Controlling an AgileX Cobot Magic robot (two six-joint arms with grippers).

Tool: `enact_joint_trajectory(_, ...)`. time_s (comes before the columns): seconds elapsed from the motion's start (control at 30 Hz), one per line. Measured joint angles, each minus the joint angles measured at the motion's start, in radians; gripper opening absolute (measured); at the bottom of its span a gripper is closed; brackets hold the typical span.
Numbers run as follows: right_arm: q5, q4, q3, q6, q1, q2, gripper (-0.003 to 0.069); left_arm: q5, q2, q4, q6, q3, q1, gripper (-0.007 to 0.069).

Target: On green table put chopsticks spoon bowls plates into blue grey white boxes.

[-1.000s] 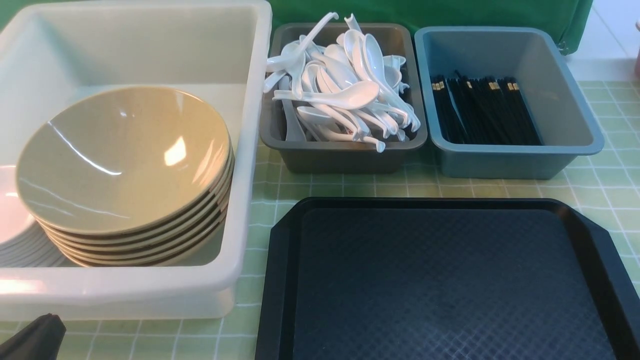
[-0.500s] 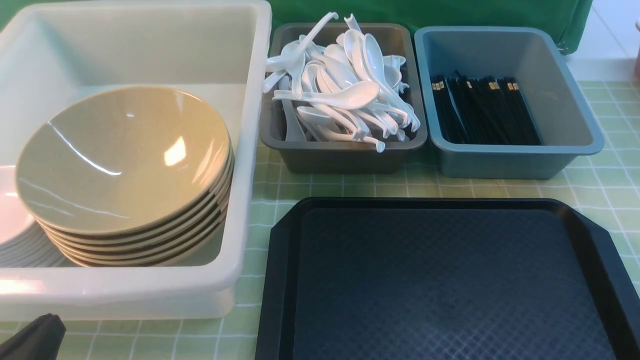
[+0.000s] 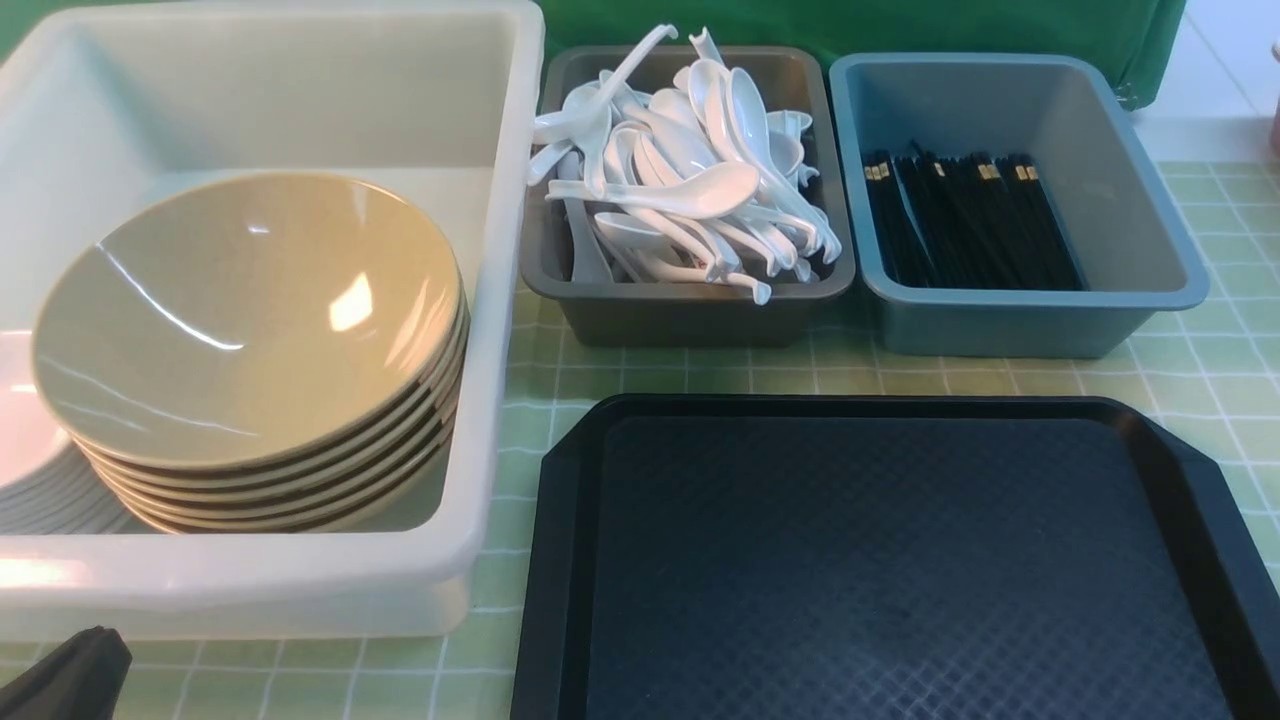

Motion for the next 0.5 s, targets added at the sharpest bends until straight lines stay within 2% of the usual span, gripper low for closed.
enact_joint_trajectory(0.3,-0.058,0.024,0.048,0.1,-0.042,-0.001,0.0162,-0.001,0.0,0.0,0.001,0.001,0.0,-0.0001)
enact_joint_trajectory(0.5,-0.066,0.049,0.05,0.104,-0.065,-0.001,0.0164,-0.002,0.0,0.0,0.003,0.001,0.0,-0.0001)
